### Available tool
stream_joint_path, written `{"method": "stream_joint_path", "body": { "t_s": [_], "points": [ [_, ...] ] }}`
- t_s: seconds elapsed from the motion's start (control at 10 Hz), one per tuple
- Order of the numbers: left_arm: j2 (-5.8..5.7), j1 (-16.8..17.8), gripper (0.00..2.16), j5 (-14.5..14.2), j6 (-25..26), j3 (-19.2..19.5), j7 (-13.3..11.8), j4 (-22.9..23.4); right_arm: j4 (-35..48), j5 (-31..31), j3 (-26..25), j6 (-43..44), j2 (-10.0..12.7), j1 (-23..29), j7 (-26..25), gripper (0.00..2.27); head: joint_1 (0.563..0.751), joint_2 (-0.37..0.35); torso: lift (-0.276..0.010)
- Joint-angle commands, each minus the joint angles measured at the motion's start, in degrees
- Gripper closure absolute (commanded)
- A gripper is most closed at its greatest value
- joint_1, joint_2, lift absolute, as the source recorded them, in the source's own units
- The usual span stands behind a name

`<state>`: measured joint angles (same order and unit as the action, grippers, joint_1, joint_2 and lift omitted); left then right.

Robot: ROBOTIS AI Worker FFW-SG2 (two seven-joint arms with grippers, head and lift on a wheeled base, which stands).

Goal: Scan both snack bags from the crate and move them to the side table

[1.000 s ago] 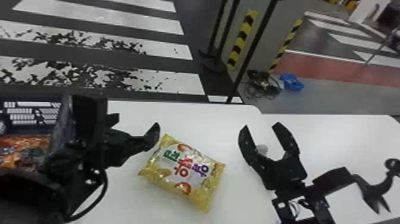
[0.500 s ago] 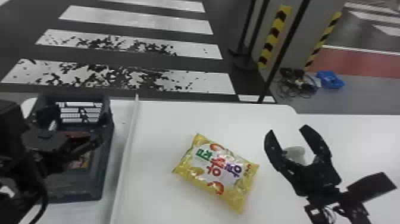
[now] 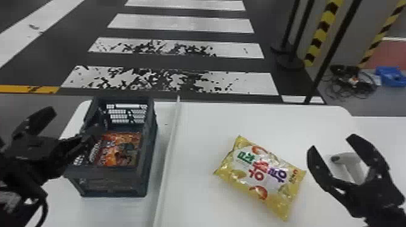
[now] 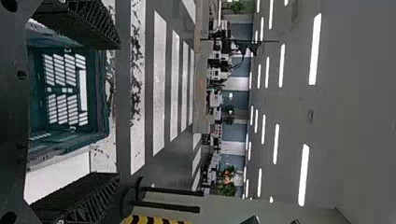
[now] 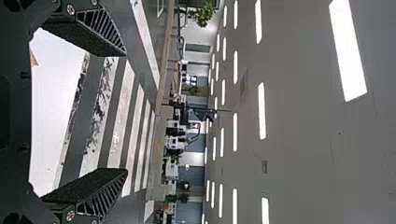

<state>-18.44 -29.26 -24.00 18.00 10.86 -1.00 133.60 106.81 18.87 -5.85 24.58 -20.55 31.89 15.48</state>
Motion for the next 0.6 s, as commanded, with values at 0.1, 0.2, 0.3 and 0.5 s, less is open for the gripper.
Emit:
{"method": "stream_joint_path", "body": {
  "t_s": [0.1,0.2,0.3,0.5],
  "points": [
    [0.24,-2.99,0.02,-3.07,-0.64,4.78,-0.85,0.08,-0.37,-1.73,-0.48,0.42,-0.11,0.54,1.83,0.11,0.695,0.021,-0.095],
    [0.51,-3.08,0.02,-3.42,-0.64,5.14,-1.28,0.17,-0.37,-3.49,-0.48,-0.11,-0.28,0.71,2.10,0.11,0.695,0.042,-0.095],
    [0.68,-3.08,0.02,-3.42,-0.46,5.05,-1.72,0.17,-0.02,-4.89,-0.31,-2.92,-0.37,1.07,3.94,0.11,0.695,0.055,-0.095],
    [1.04,-2.99,0.02,-3.51,-0.28,4.61,-2.08,0.17,0.07,-11.75,1.45,-8.20,-0.46,1.24,5.09,0.12,0.695,0.074,-0.095]
  ]
}}
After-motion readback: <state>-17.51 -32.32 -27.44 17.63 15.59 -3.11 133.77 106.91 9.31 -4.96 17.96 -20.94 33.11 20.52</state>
